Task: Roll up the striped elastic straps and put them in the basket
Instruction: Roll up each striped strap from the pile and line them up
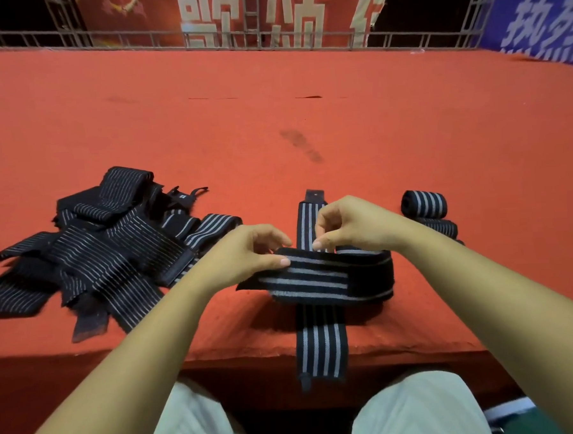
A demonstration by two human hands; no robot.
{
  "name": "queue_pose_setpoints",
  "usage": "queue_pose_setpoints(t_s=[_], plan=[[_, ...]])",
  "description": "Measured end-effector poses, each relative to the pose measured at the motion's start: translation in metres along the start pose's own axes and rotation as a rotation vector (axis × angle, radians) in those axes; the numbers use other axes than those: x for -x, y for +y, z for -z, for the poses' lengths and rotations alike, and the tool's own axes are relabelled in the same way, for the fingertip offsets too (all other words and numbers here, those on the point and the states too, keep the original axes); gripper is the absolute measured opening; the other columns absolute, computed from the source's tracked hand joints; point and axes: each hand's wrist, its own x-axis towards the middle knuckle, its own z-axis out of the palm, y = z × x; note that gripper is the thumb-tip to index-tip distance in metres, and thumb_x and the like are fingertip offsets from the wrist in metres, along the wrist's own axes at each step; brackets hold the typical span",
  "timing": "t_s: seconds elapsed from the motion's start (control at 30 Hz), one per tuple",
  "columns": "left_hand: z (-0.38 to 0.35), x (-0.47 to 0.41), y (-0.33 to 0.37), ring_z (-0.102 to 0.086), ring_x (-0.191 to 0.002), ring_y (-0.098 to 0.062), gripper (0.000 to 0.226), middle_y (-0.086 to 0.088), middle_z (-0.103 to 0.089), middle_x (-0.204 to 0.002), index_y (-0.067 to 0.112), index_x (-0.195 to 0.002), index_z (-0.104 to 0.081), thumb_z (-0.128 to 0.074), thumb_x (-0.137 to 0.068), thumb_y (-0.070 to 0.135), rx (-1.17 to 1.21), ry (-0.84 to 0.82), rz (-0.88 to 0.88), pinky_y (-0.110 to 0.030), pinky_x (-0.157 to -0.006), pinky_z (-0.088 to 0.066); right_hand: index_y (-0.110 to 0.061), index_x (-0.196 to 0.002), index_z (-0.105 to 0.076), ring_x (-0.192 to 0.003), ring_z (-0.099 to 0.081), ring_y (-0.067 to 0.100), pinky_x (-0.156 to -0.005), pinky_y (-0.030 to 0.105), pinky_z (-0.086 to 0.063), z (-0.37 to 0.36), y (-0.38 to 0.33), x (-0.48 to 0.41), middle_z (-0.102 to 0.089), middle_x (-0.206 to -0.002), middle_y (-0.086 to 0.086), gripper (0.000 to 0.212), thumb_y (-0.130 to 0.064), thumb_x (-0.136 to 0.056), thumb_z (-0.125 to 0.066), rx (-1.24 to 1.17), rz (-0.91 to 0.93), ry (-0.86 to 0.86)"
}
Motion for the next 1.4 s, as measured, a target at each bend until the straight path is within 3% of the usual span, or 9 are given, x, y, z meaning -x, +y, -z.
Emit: queue_pose_setpoints(t_s=[0.17,0.33,0.6,0.73,0.8,0.9,1.07,1.23,1.4], plan=[[-0.005,0.003,0.004,-0.067,-0.081,-0.008,0.015,-0.003,-0.074,-0.089,0.023,-0.096,-0.073,-0.077,-0.086,0.013,0.039,-0.027,-0.046,-0.024,-0.074,-0.052,-0.033,-0.124,-0.061,-0.072,-0.052,-0.020,-0.069,0.004,-0.038,-0.010,-0.004,0.009,-0.057,-0.096,-0.031,0.048,-0.036,-0.080,-0.081,0.019,-0.019,-0.053],[-0.002,-0.007,0.012,-0.067,-0.080,-0.007,0.019,0.005,-0.073,-0.088,0.032,-0.097,-0.072,-0.080,-0.084,0.022,-0.042,0.043,-0.070,-0.031,-0.071,-0.056,-0.021,-0.075,-0.068,-0.057,-0.049,0.002,-0.058,0.017,-0.037,-0.016,-0.001,0.007,-0.060,-0.064,-0.009,0.016,-0.027,-0.085,-0.078,-0.055,0.010,-0.068],[-0.007,-0.012,0.001,-0.068,-0.072,-0.005,0.009,0.004,-0.074,-0.077,0.011,-0.090,-0.070,-0.075,-0.086,0.005,0.259,0.374,-0.005,-0.020,-0.070,-0.052,-0.011,-0.084,-0.073,-0.060,-0.052,0.006,-0.058,0.021,-0.041,0.000,0.001,0.013,-0.065,-0.071,0.004,0.023,-0.033,-0.086,-0.077,0.015,-0.063,0.029],[-0.013,-0.018,0.014,-0.069,-0.070,-0.007,0.008,0.001,-0.075,-0.074,0.008,-0.087,-0.071,-0.075,-0.084,0.002,0.330,0.270,-0.072,-0.017,-0.065,-0.051,-0.028,-0.107,-0.072,-0.067,-0.057,-0.009,-0.063,0.010,-0.039,0.000,-0.010,0.010,-0.070,-0.095,-0.011,0.028,-0.046,-0.086,-0.073,0.066,-0.008,0.090],[-0.015,-0.020,0.022,-0.068,-0.069,-0.005,0.010,0.002,-0.074,-0.073,0.009,-0.086,-0.072,-0.076,-0.083,0.000,0.339,0.240,-0.101,-0.015,-0.065,-0.050,-0.029,-0.084,-0.069,-0.058,-0.050,-0.003,-0.057,0.015,-0.034,-0.001,-0.014,0.008,-0.059,-0.073,-0.013,0.011,-0.038,-0.089,-0.073,0.129,0.027,0.056],[-0.018,-0.027,0.030,-0.066,-0.071,-0.004,0.009,0.006,-0.072,-0.075,0.010,-0.092,-0.070,-0.075,-0.085,0.006,0.355,0.304,-0.123,-0.015,-0.067,-0.049,-0.022,-0.057,-0.035,-0.049,-0.028,0.008,-0.050,0.024,-0.021,0.001,-0.015,0.005,-0.030,-0.056,-0.007,0.050,-0.026,-0.091,-0.072,0.146,0.039,0.049],[-0.056,-0.037,0.027,-0.066,-0.110,-0.025,0.061,-0.011,-0.070,-0.119,0.008,-0.125,-0.061,-0.069,-0.082,0.051,0.983,0.172,0.046,-0.037,-0.098,-0.052,0.008,-0.079,-0.060,-0.044,-0.032,0.006,-0.043,0.019,-0.027,0.011,-0.020,0.003,-0.039,-0.060,0.005,0.028,-0.014,-0.095,-0.066,-0.280,0.022,0.199],[-0.094,-0.030,0.020,-0.069,-0.110,-0.021,0.035,-0.008,-0.074,-0.115,0.005,-0.118,-0.069,-0.075,-0.088,0.022,0.644,-0.022,0.124,-0.038,-0.101,-0.049,-0.008,-0.098,-0.066,-0.047,-0.050,0.010,-0.046,0.020,-0.041,0.025,-0.008,-0.003,-0.060,-0.072,0.002,0.010,-0.018,-0.096,-0.065,-0.790,-0.133,0.450],[-0.092,-0.020,0.031,-0.069,-0.106,-0.030,0.031,-0.015,-0.072,-0.114,0.001,-0.122,-0.064,-0.064,-0.095,0.015,0.781,-0.226,0.161,-0.034,-0.085,-0.057,-0.011,-0.092,-0.059,-0.058,-0.065,0.016,-0.057,0.024,-0.055,0.041,0.017,-0.008,-0.063,-0.085,0.007,0.008,-0.015,-0.098,-0.062,-1.135,-0.165,0.666]])
